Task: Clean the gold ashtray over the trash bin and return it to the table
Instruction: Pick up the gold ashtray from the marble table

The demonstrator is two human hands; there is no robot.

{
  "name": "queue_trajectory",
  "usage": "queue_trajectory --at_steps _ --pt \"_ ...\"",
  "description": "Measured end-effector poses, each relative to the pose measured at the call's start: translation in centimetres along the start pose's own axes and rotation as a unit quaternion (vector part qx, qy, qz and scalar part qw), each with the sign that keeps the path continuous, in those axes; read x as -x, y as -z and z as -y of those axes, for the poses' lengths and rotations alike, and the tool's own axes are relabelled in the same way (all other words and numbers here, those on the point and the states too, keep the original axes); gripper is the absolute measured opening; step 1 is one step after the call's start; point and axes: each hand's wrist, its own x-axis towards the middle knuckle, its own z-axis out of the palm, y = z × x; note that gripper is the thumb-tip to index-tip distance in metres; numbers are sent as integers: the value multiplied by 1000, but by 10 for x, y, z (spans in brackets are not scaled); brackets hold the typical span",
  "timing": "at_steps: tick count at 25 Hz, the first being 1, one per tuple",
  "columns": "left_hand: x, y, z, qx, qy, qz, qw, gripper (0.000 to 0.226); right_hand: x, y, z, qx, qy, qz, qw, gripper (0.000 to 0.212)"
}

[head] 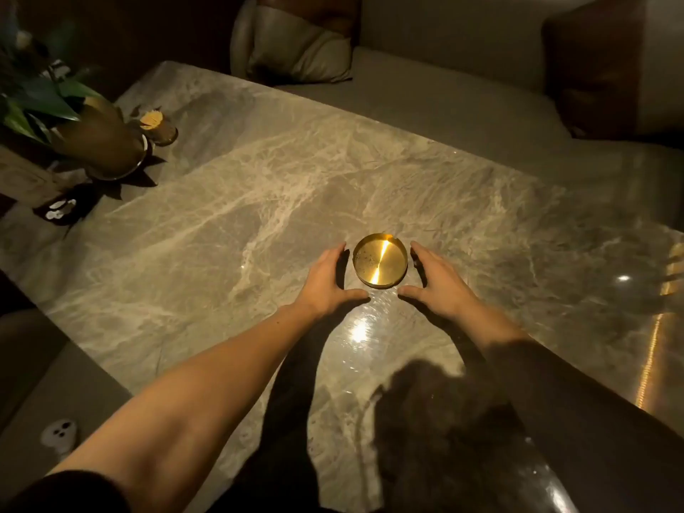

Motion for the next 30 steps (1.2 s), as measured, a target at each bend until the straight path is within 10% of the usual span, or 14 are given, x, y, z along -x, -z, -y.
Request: queue_trajectory --at_steps 30 --pt "45 -40 -94 104 -191 -56 974 89 119 57 -9 -194 10 -172 966 70"
